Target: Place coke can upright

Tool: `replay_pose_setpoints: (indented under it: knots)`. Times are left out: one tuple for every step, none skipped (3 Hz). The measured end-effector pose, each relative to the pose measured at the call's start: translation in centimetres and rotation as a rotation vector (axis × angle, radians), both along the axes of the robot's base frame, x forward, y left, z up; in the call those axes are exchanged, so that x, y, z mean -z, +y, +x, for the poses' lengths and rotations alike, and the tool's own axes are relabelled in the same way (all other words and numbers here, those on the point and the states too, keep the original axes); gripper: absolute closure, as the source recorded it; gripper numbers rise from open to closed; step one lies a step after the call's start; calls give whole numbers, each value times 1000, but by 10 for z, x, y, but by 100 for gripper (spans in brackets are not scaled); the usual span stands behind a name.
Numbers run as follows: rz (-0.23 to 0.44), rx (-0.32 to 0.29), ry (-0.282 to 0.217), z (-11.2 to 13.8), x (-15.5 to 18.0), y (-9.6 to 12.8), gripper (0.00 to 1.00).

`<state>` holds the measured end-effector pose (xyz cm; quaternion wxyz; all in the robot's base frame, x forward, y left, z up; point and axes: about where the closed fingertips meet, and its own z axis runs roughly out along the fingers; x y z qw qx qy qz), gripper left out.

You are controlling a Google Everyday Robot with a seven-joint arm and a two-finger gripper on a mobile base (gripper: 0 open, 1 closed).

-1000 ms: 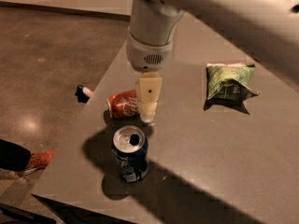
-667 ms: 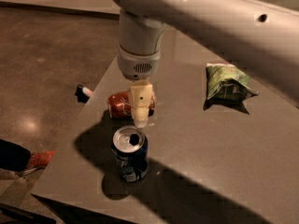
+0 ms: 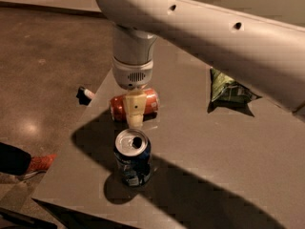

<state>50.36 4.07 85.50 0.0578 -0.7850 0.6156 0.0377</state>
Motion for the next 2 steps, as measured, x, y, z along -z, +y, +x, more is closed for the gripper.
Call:
replay_pose_setpoints:
  knots:
    - [-6, -9, 18, 1, 5, 4, 41]
    - [27, -6, 34, 9, -4, 2, 72]
